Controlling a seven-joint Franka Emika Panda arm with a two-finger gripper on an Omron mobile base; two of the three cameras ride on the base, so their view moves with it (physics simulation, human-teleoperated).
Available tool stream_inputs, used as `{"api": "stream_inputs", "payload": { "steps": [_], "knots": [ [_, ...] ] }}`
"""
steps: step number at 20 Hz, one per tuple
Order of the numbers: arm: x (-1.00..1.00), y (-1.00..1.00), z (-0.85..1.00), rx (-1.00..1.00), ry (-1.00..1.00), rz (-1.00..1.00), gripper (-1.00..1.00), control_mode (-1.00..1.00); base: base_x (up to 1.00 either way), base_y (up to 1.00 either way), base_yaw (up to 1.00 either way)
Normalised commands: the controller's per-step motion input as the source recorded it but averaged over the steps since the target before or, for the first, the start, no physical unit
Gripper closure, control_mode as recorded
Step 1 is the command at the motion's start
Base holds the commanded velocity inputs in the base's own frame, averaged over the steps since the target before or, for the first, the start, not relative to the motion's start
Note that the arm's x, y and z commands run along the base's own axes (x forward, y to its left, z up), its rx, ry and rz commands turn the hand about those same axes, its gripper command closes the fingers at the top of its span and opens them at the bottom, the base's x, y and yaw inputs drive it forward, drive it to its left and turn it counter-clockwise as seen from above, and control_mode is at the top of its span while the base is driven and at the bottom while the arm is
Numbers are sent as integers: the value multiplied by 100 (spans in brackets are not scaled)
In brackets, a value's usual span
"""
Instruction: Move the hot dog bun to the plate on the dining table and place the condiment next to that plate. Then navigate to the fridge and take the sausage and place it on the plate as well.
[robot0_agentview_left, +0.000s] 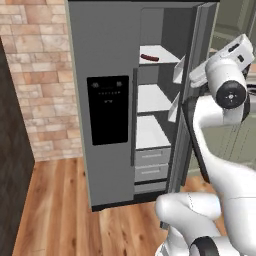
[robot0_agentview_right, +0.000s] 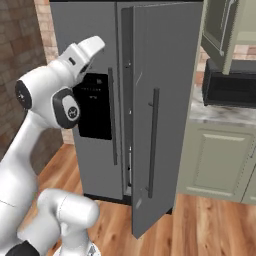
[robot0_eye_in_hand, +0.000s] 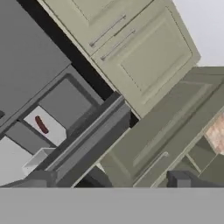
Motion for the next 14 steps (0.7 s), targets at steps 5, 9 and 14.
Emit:
{"api": "stream_inputs", "payload": {
  "steps": [5,9,14],
  "knots": [
    [22,47,-24,-29,60,-36,-100,-100,0,0,0],
    [14,3,-49,-18,2,-6,-100,-100,0,0,0],
    [62,1,-55,-11,6,0,-100,-100,0,0,0]
  ]
}}
